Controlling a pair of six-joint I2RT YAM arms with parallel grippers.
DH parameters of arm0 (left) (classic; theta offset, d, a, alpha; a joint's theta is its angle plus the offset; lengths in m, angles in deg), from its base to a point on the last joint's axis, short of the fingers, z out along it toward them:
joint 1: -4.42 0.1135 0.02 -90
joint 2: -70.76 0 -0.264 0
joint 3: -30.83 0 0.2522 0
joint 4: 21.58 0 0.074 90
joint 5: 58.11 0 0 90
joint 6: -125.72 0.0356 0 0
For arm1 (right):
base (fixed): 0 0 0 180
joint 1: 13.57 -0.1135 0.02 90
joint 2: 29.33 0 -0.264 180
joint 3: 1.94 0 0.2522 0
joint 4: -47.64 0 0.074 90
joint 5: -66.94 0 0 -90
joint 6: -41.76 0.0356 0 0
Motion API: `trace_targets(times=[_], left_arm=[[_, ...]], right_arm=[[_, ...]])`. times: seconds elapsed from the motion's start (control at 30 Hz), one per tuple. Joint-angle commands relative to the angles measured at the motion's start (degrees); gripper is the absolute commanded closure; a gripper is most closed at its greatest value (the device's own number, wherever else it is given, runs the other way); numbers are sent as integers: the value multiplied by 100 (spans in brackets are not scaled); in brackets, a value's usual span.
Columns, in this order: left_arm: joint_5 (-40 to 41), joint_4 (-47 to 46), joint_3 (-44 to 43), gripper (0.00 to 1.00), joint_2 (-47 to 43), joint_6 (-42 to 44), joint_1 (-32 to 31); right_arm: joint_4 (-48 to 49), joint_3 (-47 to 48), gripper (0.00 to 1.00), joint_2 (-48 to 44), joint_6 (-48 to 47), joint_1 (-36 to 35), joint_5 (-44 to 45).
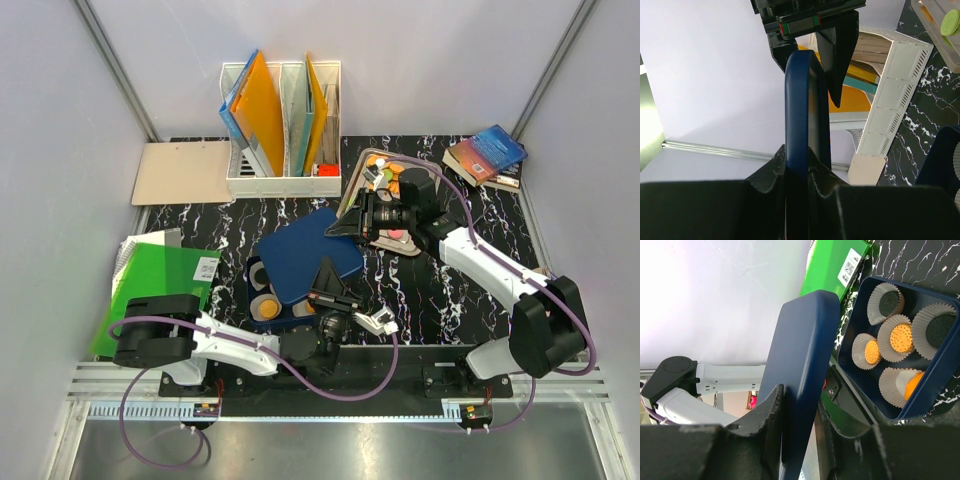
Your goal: Pack the cookies
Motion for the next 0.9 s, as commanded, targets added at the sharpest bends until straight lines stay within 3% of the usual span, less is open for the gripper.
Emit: trace_targets(times=[0.0,0.07,0.1,0.23,0.87], left_arm=[[-34,-2368,-231,93,-34,72,-25],[2,-2368,-258,82,-69,72,-16],[10,-2368,-284,72,-95,46,-16],[125,-2368,-337,58,-183,45,-16],[977,-2368,-91,39,-438,-332,19]], right_arm=[[59,-110,82,-76,-115,-5,-275],[41,-111,85,-146,-124,-5,-161],[41,-102,89,-225,-132,-5,-117],[-11,-49,97,-436,-176,39,94],[-99,451,100,-1157,-89,856,402]])
